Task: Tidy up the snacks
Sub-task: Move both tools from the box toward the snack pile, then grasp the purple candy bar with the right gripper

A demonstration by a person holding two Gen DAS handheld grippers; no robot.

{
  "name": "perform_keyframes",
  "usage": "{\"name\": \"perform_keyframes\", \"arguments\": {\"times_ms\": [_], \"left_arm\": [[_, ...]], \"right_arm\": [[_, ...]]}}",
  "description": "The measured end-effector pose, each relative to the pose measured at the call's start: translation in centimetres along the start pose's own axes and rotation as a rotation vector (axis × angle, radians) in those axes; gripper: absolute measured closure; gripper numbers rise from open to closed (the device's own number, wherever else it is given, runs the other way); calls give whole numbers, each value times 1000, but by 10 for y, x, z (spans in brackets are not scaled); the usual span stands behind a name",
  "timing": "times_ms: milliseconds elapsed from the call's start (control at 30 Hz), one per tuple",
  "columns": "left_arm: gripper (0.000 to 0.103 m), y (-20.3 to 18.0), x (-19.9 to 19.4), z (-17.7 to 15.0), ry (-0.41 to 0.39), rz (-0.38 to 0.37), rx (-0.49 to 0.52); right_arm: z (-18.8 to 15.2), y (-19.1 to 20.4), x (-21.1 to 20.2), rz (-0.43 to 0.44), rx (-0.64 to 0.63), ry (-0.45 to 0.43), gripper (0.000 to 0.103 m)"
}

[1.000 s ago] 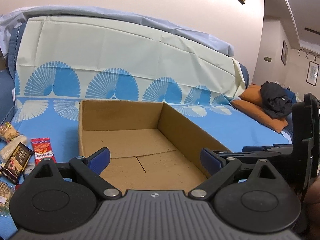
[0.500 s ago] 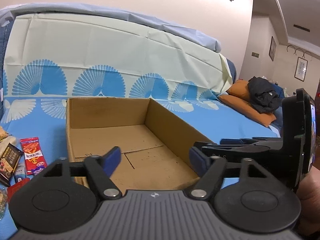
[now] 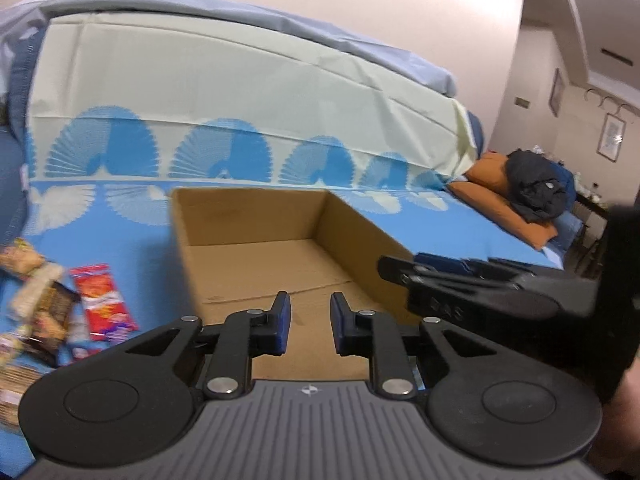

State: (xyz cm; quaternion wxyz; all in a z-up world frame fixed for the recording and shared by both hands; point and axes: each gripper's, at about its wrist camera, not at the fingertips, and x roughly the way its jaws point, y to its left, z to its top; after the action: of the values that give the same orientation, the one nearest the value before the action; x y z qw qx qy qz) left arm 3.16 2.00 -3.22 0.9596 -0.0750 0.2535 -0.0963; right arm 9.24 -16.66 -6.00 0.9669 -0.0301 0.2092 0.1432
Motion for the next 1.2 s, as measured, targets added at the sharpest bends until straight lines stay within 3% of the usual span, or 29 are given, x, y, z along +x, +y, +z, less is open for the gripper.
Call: {"name": "perform_keyframes", "arguments": {"times_ms": [133, 233, 400, 467, 600, 667, 733, 800, 900, 1033, 1200], "left_arm": [[79, 38, -20, 8, -1, 87, 73], [79, 82, -33, -5, 13, 176, 68], [79, 138, -42, -43, 11, 297, -35], [76, 148, -45, -51, -33, 339, -57], [67, 165, -35, -59, -29, 408, -129], [56, 172, -32, -61, -4, 422, -154], [35, 177, -26, -62, 26, 447, -160], [24, 178, -22, -63, 50, 485, -155], [24, 182, -15, -68, 103, 536, -168], [23, 187, -10, -69, 115, 535, -185], [22, 189, -8, -71, 123, 527, -197]], "right_arm": [[7, 25, -3, 72, -21, -15, 64], [9, 48, -8, 135, -33, -30, 64], [13, 93, -12, 240, -78, -49, 64], [12, 111, -11, 280, -85, -45, 64], [7, 156, 4, 339, -129, 9, 64], [3, 180, 19, 311, -190, 38, 64], [-2, 202, 36, 262, -248, 85, 64], [-8, 218, 51, 197, -303, 108, 64], [-19, 236, 71, 134, -371, 126, 62], [-32, 241, 102, 94, -397, 172, 61], [-49, 243, 130, 85, -428, 292, 60]]}}
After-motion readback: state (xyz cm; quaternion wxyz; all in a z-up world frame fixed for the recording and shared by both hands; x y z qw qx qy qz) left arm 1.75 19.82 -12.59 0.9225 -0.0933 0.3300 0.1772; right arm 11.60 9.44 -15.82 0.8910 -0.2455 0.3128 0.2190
